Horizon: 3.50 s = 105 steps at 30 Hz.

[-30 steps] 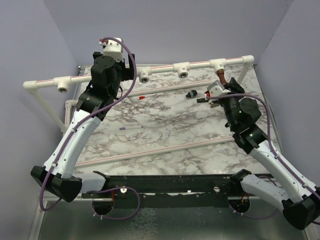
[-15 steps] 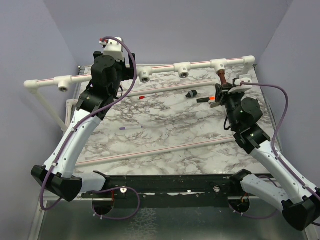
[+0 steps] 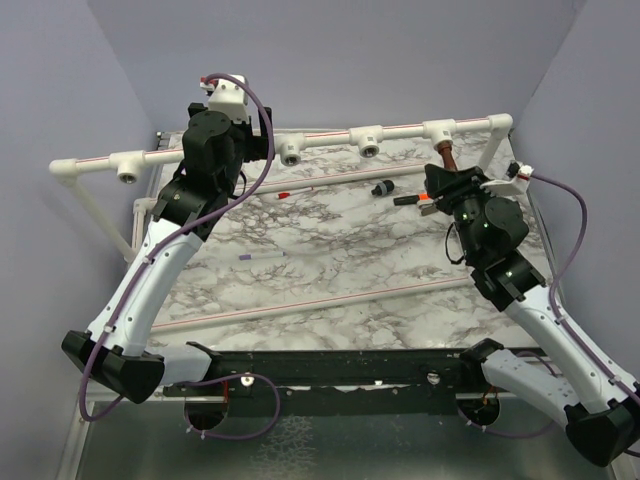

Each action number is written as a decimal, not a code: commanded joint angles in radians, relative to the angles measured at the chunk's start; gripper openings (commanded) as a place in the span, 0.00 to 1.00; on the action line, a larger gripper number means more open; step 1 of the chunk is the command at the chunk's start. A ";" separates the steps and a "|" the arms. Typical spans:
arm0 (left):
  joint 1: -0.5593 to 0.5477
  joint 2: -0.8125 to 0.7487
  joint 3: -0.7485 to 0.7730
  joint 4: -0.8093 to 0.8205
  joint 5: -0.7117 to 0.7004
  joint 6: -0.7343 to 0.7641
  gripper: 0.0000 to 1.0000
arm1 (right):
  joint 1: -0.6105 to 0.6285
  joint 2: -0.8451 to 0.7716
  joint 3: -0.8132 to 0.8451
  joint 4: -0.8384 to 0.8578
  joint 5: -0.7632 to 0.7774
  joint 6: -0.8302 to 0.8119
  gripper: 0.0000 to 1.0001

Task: Install the water faucets

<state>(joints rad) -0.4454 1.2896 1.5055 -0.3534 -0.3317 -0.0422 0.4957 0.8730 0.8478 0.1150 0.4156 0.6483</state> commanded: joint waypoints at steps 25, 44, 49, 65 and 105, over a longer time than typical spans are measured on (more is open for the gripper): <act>-0.047 0.072 -0.045 -0.171 0.137 0.002 0.91 | 0.010 -0.061 0.089 -0.069 -0.063 0.845 0.37; -0.047 0.092 -0.035 -0.174 0.140 0.003 0.91 | 0.010 -0.159 0.149 -0.424 0.034 0.501 0.79; -0.047 0.095 -0.031 -0.176 0.144 0.002 0.91 | 0.010 -0.170 0.195 -0.491 0.041 0.348 0.79; -0.047 0.093 -0.034 -0.176 0.140 0.005 0.91 | 0.011 -0.210 0.275 -0.462 -0.005 -0.440 0.81; -0.047 0.094 -0.030 -0.180 0.149 0.007 0.91 | 0.010 -0.062 -0.025 -0.006 -0.169 -2.214 0.87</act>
<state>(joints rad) -0.4534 1.3128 1.5185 -0.3470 -0.3038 -0.0410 0.5030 0.7864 0.8570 -0.1333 0.1745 -1.4364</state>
